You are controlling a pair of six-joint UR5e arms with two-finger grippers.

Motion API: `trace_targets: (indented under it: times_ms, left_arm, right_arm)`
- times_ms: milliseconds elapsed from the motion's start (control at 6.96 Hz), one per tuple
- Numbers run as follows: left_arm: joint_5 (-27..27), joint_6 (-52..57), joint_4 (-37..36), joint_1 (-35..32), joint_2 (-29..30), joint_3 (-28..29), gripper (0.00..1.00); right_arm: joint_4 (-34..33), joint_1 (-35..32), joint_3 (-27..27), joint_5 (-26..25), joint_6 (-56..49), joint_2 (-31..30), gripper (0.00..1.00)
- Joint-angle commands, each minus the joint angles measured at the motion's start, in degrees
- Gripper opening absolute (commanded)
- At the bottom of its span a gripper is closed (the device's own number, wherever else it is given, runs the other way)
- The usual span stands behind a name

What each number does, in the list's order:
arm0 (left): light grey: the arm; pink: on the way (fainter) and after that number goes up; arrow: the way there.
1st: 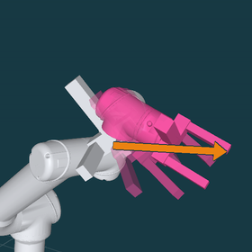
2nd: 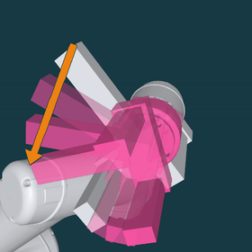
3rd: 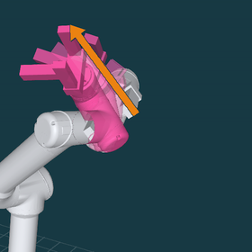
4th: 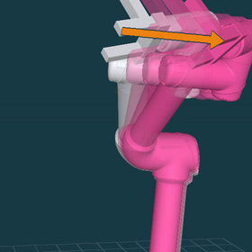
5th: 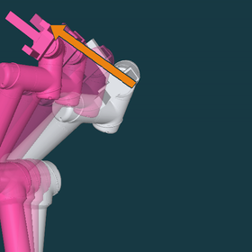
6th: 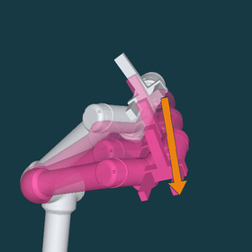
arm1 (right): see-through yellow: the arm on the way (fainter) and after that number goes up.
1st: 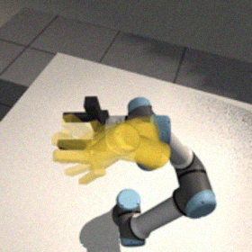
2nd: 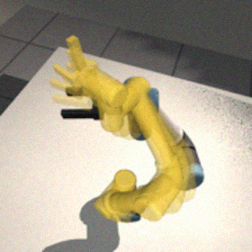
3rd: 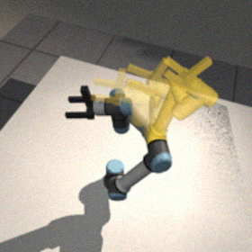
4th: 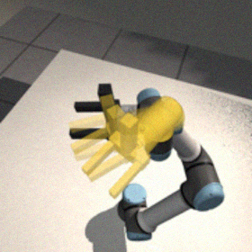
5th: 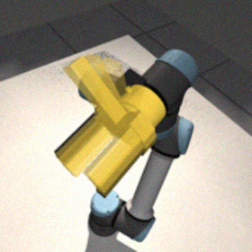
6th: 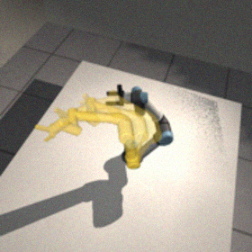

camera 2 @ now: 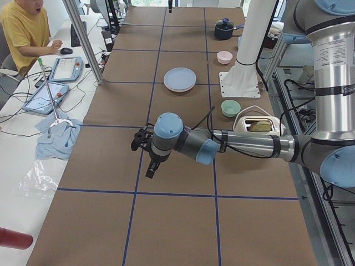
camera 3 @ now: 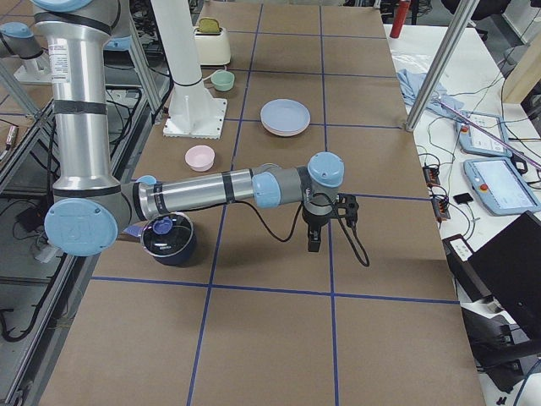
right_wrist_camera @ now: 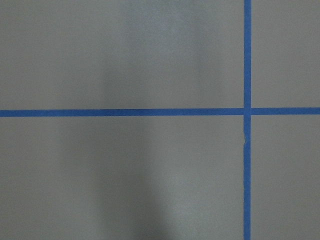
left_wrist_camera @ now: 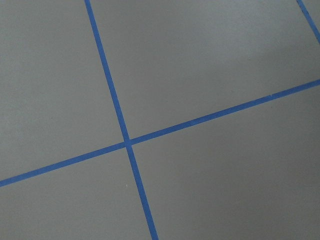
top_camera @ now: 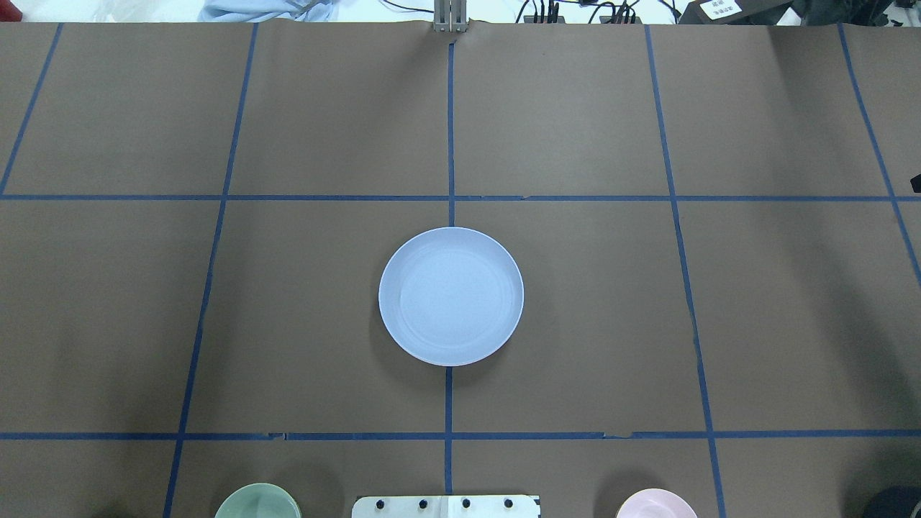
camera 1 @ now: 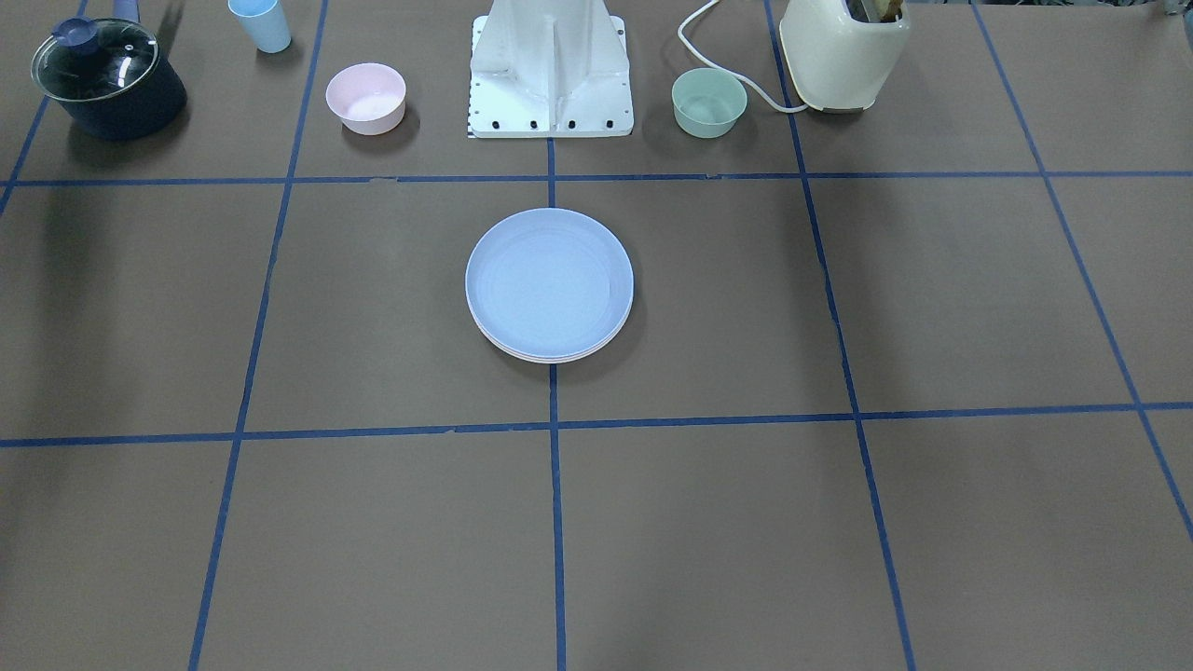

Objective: Stack three plates with pink and blue

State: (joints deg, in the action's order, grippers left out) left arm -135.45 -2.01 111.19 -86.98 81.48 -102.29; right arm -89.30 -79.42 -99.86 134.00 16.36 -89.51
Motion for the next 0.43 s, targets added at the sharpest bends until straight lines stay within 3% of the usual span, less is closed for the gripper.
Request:
trace_targets:
  times_ms: [0, 288]
  left_arm:
    - [0.3, -0.2, 0.1, -0.2, -0.4, -0.8, 0.99]
    - [0.4, -0.2, 0.0, 0.0, 0.3, -1.5, 0.99]
  right_arm:
    - [0.0, -0.7, -0.1, 1.0, 0.2, -0.6, 1.0]
    - [0.1, -0.8, -0.3, 1.0, 0.2, -0.7, 1.0]
